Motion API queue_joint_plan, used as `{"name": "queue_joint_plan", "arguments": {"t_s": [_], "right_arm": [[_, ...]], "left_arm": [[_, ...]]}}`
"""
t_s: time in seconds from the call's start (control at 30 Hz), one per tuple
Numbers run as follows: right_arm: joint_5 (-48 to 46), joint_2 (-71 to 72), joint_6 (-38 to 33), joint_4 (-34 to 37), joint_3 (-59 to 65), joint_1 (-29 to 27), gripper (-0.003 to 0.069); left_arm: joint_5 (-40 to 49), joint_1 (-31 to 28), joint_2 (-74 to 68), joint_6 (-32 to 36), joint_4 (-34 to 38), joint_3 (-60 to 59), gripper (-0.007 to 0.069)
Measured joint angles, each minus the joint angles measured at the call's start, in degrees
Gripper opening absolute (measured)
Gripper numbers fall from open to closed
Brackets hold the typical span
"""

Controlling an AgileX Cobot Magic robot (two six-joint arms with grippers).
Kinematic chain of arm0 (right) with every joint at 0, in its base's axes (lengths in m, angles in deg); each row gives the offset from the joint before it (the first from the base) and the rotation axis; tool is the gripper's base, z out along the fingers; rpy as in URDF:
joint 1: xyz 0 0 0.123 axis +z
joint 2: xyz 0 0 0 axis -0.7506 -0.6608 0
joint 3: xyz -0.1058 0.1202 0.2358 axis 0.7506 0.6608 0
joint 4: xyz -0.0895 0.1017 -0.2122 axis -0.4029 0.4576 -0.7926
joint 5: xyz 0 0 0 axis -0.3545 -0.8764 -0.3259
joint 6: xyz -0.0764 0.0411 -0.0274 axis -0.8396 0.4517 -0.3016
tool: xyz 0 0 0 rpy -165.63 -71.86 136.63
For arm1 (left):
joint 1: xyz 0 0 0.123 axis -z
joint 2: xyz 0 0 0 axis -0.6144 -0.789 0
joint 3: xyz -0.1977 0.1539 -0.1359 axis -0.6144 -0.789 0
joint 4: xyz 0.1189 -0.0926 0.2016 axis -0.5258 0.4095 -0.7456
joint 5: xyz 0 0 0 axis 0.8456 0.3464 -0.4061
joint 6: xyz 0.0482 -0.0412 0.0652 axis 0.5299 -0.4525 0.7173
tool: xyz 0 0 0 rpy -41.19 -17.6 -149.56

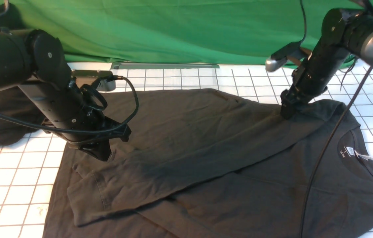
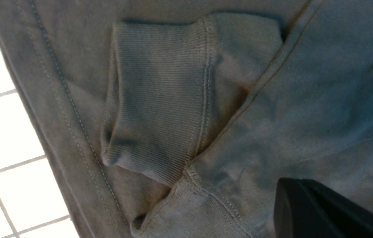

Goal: Fold a long-sleeved shirt over a white checkered tablecloth.
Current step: 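Grasp the near edge of the shirt at its hem and shoulder corners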

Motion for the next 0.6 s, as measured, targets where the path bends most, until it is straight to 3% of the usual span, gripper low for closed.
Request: {"name": "queue_joint_plan", "arguments": {"t_s": [0.13, 0.3, 0.37, 0.6], "right_arm": [[0.19, -0.86, -0.11, -0.9, 0.0, 0.0, 0.0389], [1.98, -1.16, -0.07, -1.04, 0.0, 0.0, 0.0064], [2.61, -1.16, 0.16, -1.09, -0.12, 0.0, 0.0033], [4.74, -1.16, 4.38, -3.98, -1.83, -0.16, 0.0029]], "left_arm": [[0.0, 0.0, 0.0, 0.0, 0.0, 0.0, -0.0004], [0.0, 0.0, 0.0, 0.0, 0.0, 0.0, -0.0004], [0.0, 0.0, 0.0, 0.0, 0.0, 0.0, -0.0004], [0.21, 0.0, 0.0, 0.0, 0.0, 0.0, -0.0004]]}}
